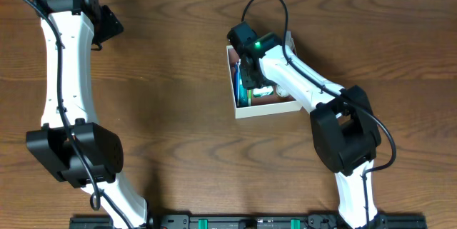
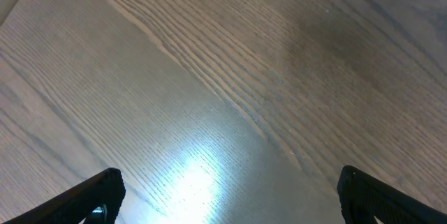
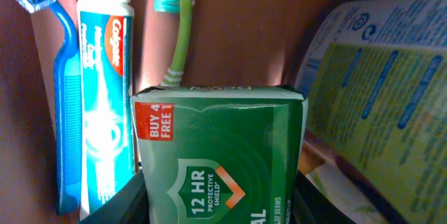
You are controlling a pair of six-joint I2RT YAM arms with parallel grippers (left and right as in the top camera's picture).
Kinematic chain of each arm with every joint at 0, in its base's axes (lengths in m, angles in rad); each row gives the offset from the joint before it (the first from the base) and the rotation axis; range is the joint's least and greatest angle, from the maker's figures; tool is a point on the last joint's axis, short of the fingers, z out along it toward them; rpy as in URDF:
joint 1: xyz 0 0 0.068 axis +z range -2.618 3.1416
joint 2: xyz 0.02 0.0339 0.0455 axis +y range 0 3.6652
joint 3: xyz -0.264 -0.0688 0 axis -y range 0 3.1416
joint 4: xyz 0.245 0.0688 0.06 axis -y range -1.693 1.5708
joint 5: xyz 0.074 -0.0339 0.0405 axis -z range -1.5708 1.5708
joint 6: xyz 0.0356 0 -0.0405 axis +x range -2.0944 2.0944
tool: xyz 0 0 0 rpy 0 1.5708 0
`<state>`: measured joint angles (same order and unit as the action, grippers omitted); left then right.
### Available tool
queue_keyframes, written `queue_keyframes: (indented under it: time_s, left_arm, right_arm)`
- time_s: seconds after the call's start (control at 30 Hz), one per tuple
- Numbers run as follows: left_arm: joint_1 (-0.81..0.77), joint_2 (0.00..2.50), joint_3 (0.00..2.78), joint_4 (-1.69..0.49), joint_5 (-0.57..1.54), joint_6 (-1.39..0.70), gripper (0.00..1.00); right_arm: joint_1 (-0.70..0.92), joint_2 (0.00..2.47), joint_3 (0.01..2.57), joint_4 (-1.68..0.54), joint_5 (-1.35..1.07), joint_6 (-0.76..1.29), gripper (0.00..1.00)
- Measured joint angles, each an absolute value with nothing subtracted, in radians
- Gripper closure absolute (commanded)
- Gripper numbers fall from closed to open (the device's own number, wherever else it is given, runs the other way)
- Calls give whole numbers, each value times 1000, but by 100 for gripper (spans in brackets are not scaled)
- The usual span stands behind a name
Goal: Pack container
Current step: 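Lower the soap box into the box beside the toothbrush and release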
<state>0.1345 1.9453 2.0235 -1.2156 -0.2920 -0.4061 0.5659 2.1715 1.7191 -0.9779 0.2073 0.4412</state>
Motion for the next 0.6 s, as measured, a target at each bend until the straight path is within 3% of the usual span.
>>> queue_keyframes:
  time_s: [0.33, 0.6]
  left_arm:
    - [134, 1945, 2024, -1215, -292, -406, 2]
    - [135, 1945, 2024, -1216, -292, -406, 2]
  right_arm:
    - [536, 2172, 1719, -973, 212, 441, 60]
    - [532, 2172, 1719, -969, 212, 442, 49]
